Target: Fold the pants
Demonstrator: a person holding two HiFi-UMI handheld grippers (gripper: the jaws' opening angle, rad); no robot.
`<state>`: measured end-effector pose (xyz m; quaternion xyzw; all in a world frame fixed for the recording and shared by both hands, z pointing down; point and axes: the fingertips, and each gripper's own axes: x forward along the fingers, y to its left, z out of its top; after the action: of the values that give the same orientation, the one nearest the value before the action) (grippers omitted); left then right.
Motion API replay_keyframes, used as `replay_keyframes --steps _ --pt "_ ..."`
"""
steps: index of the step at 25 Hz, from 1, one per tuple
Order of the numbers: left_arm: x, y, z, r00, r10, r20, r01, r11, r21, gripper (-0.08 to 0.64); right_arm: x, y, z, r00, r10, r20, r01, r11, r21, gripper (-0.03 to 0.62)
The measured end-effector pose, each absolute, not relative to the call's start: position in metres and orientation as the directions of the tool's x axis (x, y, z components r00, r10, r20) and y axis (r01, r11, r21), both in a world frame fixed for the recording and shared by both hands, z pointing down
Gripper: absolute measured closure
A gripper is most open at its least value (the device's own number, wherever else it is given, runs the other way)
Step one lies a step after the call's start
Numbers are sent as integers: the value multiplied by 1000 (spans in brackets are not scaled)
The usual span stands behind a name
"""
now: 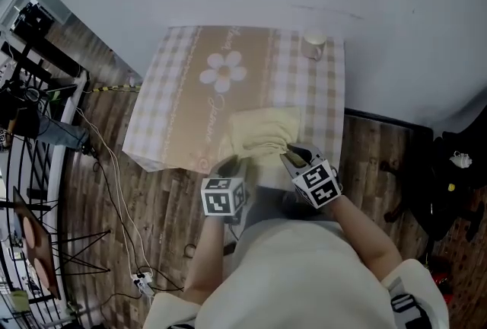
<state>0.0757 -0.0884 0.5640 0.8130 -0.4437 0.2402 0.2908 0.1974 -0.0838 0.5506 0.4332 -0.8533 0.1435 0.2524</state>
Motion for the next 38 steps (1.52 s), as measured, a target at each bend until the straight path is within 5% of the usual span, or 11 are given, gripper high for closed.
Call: replay_keyframes --steps 6,12,22,38 --pt "84 -102 554 563 -529 634 -818 -463 341 413 217 -100 548 -470 -666 579 -851 517 -95 456" --pt "46 -76 535 586 -533 610 -800 -501 330 415 188 -72 531 -390 -751 532 -911 400 -103 459" --pt "-30 -47 506 539 -651 535 -842 -444 307 516 103 -19 485 -361 -824 436 -927 368 -72 514" --pt "-81 33 470 568 -690 447 -823 -481 303 531 46 54 443 -381 -860 339 -921 385 -57 574"
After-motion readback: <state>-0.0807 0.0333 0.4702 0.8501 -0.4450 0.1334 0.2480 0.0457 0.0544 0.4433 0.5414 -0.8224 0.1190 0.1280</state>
